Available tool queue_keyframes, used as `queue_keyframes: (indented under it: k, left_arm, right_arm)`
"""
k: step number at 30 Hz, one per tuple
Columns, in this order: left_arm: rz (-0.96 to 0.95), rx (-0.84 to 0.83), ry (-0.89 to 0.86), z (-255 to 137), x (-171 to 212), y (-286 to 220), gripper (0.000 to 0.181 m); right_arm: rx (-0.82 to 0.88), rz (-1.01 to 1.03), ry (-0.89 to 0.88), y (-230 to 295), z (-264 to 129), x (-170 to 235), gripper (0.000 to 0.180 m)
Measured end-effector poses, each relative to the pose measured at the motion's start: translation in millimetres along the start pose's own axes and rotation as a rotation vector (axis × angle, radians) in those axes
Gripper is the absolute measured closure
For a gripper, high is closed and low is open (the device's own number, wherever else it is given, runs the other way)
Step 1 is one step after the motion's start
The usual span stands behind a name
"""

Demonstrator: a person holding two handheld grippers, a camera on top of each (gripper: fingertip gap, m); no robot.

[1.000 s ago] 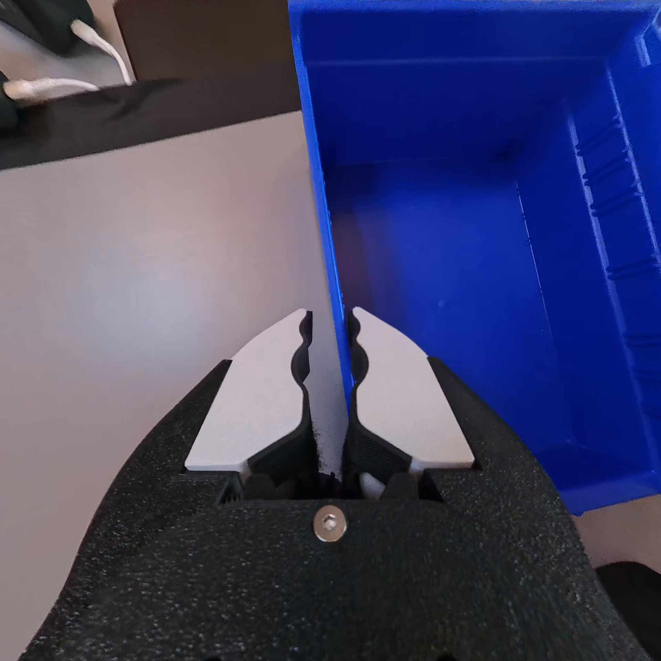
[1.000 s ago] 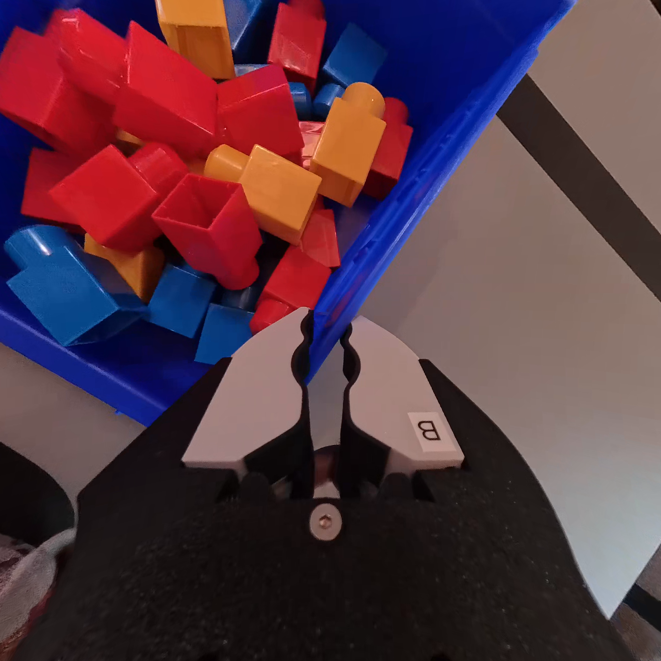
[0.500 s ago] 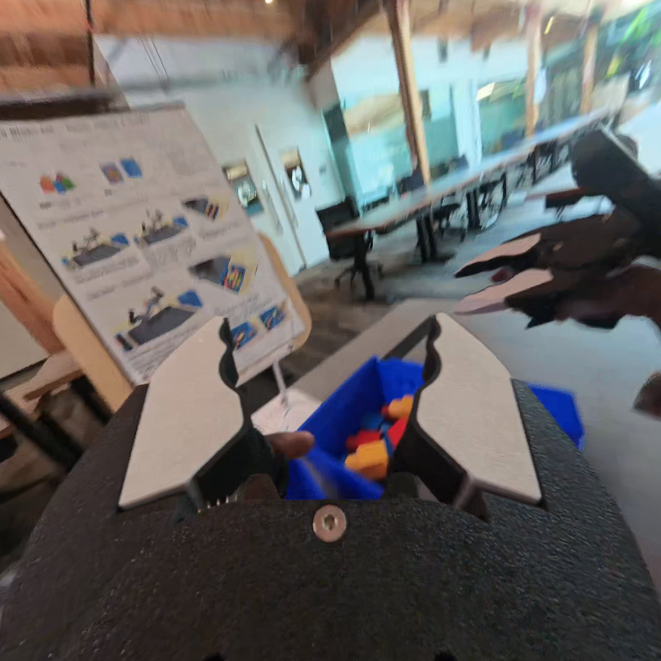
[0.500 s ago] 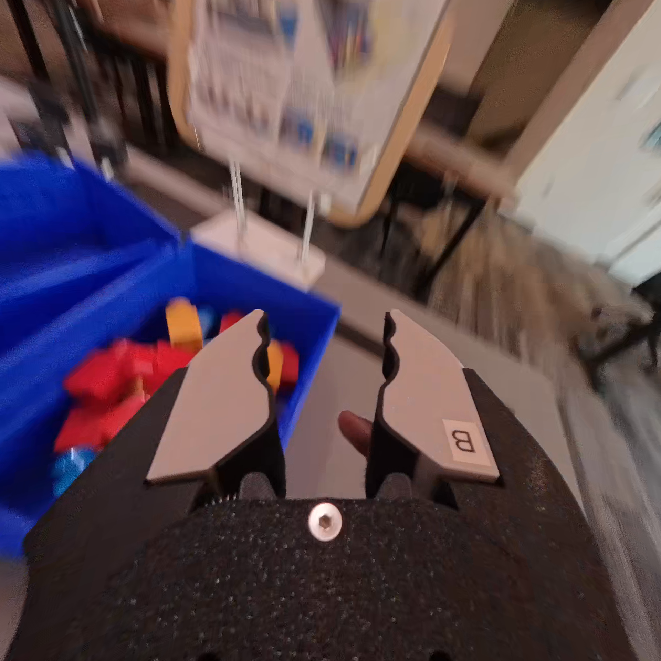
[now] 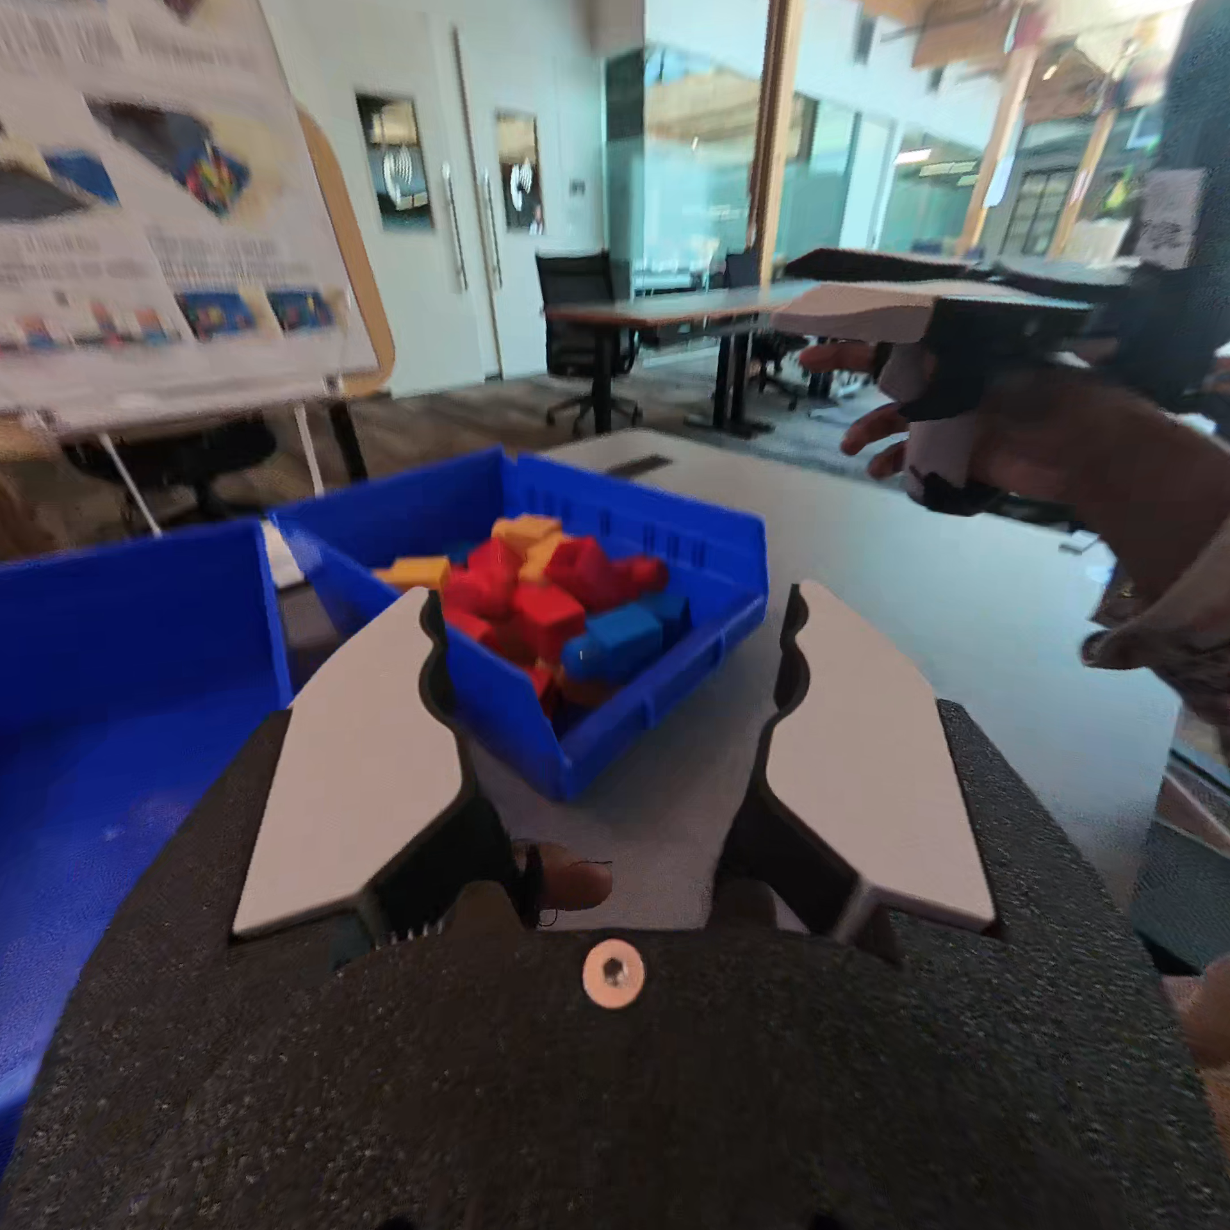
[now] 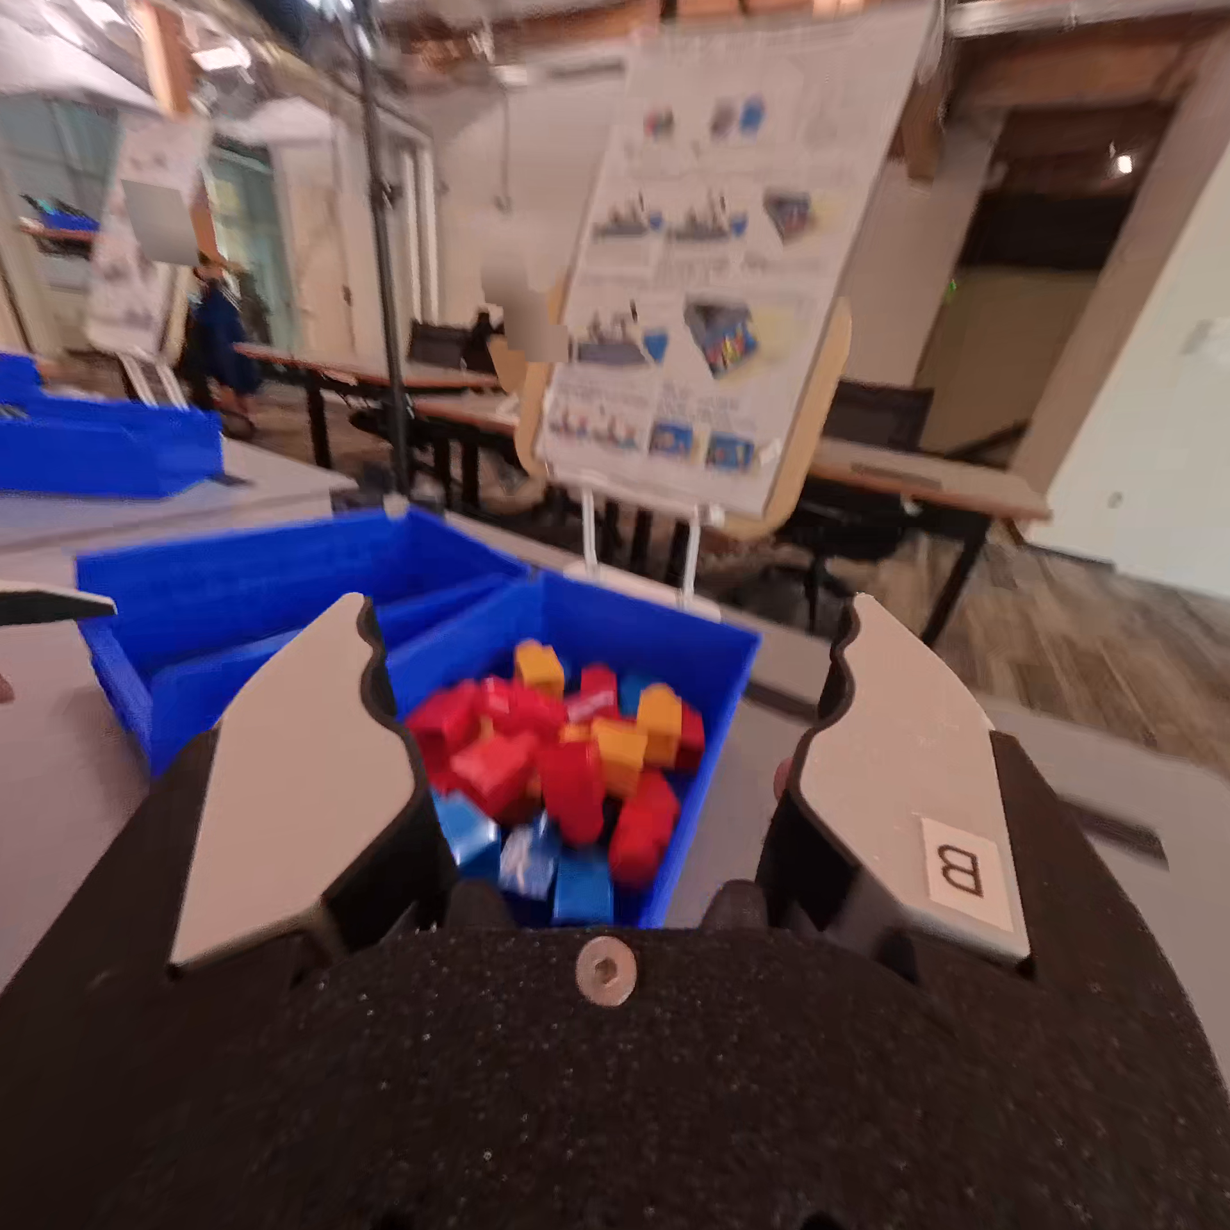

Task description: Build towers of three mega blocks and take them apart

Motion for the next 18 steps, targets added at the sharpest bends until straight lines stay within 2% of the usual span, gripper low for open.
queue_keyframes:
  k: [3, 6, 12, 16, 18]
  left_arm:
    - [0.016, -0.104, 0.139, 14.0, 39.9, 2.2, 0.087]
    - [0.038, -0.160, 0.212, 30.2, 59.7, 6.2, 0.093]
    - [0.024, -0.232, 0.349, 61.8, 84.7, 23.5, 0.099]
    - [-0.036, -0.254, 0.358, 75.5, 90.9, 33.2, 0.105]
    - [-0.030, -0.249, 0.377, 82.6, 92.2, 38.1, 0.121]
  right_arm:
    - [0.094, -0.006, 0.155, 7.5, -21.1, 62.6, 0.061]
    - [0.124, -0.018, 0.274, 17.9, -30.5, 98.5, 0.071]
    - [0.176, -0.006, 0.412, 13.6, -15.5, 123.3, 0.097]
    - [0.193, 0.012, 0.485, 5.0, -2.9, 132.0, 0.111]
    - [0.217, 0.008, 0.513, 0.8, 2.4, 134.8, 0.130]
Point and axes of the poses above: each gripper's, where its closed fingertips meet, z out along the fingers, x out of its underside, y = z × x across the jaws, the point moved 7 cm from there along -z, back along the fingers, and after that the axes turned 1 degree about -z, right-handed, at the moved point
